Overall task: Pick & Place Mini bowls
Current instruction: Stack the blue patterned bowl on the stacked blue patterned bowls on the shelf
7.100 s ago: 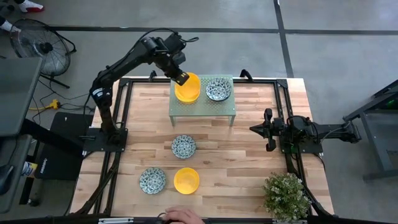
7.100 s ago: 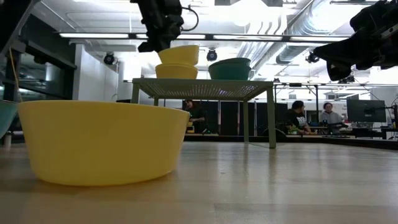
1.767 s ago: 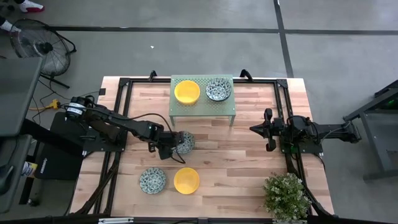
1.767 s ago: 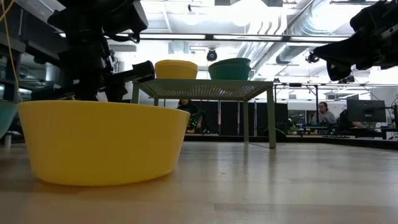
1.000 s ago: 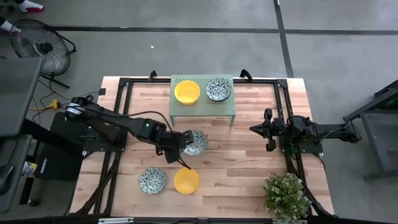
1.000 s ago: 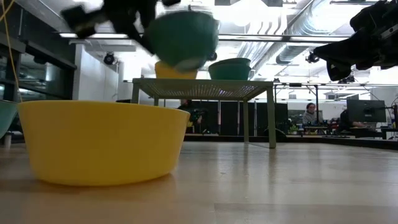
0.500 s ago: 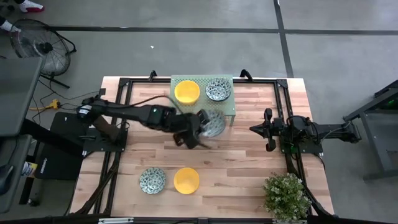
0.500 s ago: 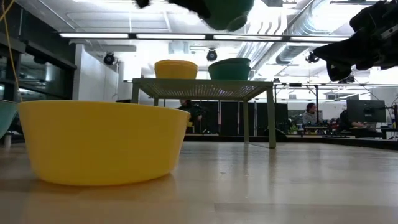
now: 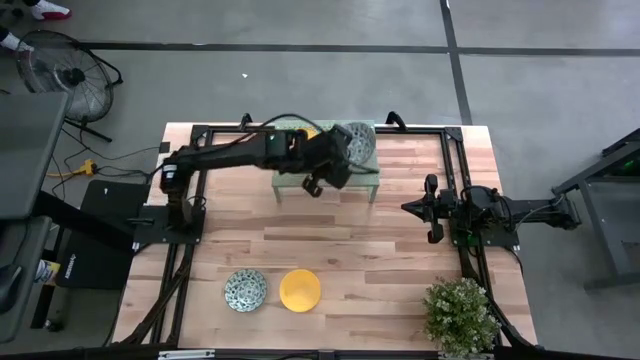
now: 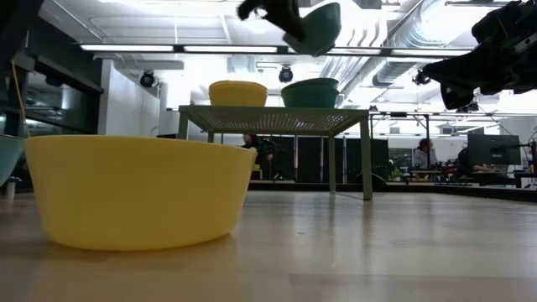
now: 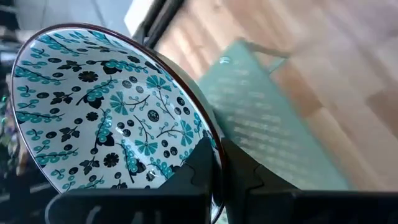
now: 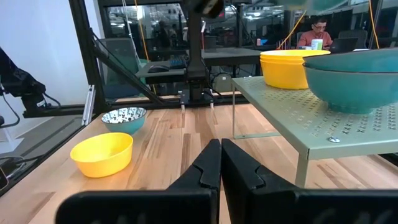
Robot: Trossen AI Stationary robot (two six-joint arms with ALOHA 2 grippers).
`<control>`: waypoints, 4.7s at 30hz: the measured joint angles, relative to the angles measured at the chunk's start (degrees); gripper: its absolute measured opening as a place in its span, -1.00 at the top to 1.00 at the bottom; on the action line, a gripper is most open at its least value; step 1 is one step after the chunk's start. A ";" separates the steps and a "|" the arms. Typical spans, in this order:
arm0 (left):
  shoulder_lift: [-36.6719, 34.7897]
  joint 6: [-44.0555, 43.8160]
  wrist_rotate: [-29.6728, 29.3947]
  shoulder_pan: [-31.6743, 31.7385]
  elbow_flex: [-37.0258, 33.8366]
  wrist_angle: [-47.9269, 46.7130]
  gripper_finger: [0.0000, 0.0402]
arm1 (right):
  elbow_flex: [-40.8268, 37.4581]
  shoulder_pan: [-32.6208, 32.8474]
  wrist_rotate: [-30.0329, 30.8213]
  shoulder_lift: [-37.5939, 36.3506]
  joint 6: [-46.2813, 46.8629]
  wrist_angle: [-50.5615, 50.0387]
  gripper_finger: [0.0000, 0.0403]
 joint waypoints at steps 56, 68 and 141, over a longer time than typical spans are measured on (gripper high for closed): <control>13.04 -11.84 -0.30 6.45 8.67 -6.57 0.93 | 0.00 0.00 0.02 0.00 0.00 0.39 1.00; 13.04 -11.77 -0.75 6.38 8.67 -6.48 0.77 | 0.01 0.00 0.02 0.00 0.00 0.39 1.00; 12.75 -6.90 -2.81 1.96 15.71 -7.62 0.33 | 0.02 0.00 0.00 -0.02 0.00 0.37 1.00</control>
